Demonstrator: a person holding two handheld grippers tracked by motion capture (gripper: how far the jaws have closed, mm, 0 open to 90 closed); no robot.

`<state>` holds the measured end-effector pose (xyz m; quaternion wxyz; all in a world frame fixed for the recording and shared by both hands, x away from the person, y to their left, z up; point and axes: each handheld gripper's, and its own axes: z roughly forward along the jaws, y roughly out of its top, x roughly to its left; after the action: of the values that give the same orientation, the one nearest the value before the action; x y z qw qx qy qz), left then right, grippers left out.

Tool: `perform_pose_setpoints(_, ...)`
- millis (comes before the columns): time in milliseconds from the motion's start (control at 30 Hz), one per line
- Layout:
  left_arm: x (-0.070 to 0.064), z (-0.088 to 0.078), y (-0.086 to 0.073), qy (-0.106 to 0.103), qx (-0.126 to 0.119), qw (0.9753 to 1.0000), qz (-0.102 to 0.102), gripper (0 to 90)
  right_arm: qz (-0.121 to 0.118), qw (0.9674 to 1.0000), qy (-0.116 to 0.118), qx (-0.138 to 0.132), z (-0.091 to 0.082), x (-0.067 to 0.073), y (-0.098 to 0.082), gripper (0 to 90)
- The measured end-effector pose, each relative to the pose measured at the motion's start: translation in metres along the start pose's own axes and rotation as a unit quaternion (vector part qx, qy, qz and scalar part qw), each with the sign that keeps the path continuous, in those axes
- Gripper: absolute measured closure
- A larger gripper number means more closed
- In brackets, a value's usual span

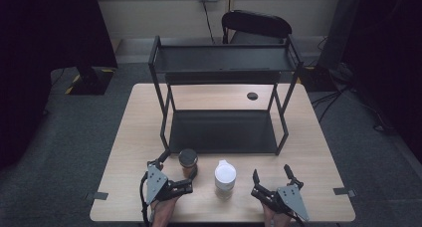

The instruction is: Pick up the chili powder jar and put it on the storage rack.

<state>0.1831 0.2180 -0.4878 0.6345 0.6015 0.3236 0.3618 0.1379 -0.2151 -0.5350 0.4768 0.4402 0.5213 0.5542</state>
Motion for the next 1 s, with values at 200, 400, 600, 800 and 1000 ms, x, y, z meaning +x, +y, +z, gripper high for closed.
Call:
perform_pose_setpoints(200, 0.002, 0.009, 0.002, 0.002, 0.026, 0.9996, -0.007, 4.8, 0.0, 1.0, 0.0, 0.0, 0.0, 0.0, 0.0, 0.0)
perform_pose_setpoints(400, 0.005, 0.016, 0.003, 0.002, 0.054, 0.9985, -0.011, 12.4, 0.0, 1.0, 0.0, 0.0, 0.0, 0.0, 0.0, 0.0)
perform_pose_setpoints(600, 0.006, 0.019, -0.001, 0.006, 0.066, 0.9975, -0.023, 17.3, 0.0, 1.0, 0.0, 0.0, 0.0, 0.0, 0.0, 0.5)
perform_pose_setpoints(800, 0.006, 0.022, -0.005, 0.006, 0.078, 0.9966, -0.024, 21.5, 0.0, 1.0, 0.0, 0.0, 0.0, 0.0, 0.0, 0.5)
perform_pose_setpoints(1000, 0.008, 0.025, -0.009, 0.008, 0.086, 0.9957, -0.033, 25.1, 0.0, 1.0, 0.0, 0.0, 0.0, 0.0, 0.0, 0.6)
